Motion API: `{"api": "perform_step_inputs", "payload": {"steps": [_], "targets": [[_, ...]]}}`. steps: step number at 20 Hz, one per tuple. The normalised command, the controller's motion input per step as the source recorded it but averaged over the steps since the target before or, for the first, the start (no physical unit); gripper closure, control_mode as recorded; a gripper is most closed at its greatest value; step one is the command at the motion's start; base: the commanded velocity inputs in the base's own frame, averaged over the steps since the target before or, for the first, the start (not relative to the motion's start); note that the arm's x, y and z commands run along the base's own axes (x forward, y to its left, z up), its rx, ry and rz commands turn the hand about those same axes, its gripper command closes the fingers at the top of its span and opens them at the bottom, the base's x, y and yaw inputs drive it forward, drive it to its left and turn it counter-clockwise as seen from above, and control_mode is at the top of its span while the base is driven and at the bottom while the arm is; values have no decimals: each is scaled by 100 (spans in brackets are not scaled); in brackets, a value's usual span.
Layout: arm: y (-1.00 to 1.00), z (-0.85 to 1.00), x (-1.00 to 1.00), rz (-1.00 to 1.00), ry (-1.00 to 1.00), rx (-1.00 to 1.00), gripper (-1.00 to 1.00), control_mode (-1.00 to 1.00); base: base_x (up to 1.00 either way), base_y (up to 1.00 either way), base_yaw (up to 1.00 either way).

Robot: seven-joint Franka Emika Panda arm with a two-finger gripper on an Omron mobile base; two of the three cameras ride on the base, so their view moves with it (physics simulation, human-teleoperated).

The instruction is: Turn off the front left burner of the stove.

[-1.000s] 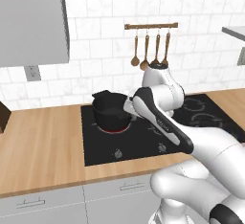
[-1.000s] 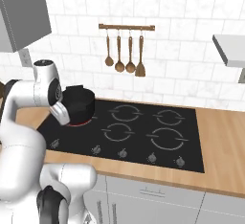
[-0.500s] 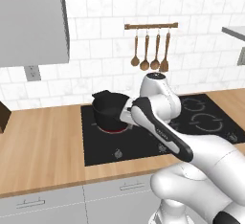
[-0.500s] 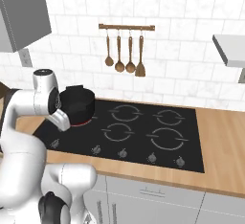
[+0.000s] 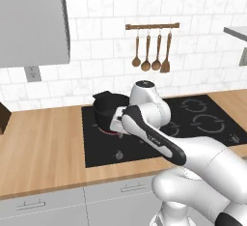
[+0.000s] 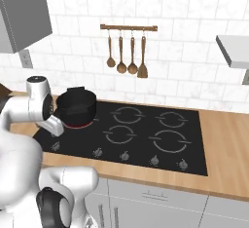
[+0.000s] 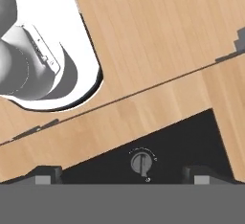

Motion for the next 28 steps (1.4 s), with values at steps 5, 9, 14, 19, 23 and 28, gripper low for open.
{"api": "perform_step_inputs", "payload": {"steps": [5, 9, 14, 19, 23, 28], "targets": [[23, -25, 1, 5, 0, 0, -100, -100, 0, 0, 0], [11, -20, 3, 3, 1, 0, -100, -100, 0, 0, 0], [0, -8, 0, 0, 0, -3, -100, -100, 0, 0, 0], [0, -18, 9, 0, 0, -4, -100, -100, 0, 0, 0], [-3, -20, 14, 0, 0, -3, -100, -100, 0, 0, 0], [-1, -23, 15, 0, 0, -1, -100, -100, 0, 0, 0]]}}
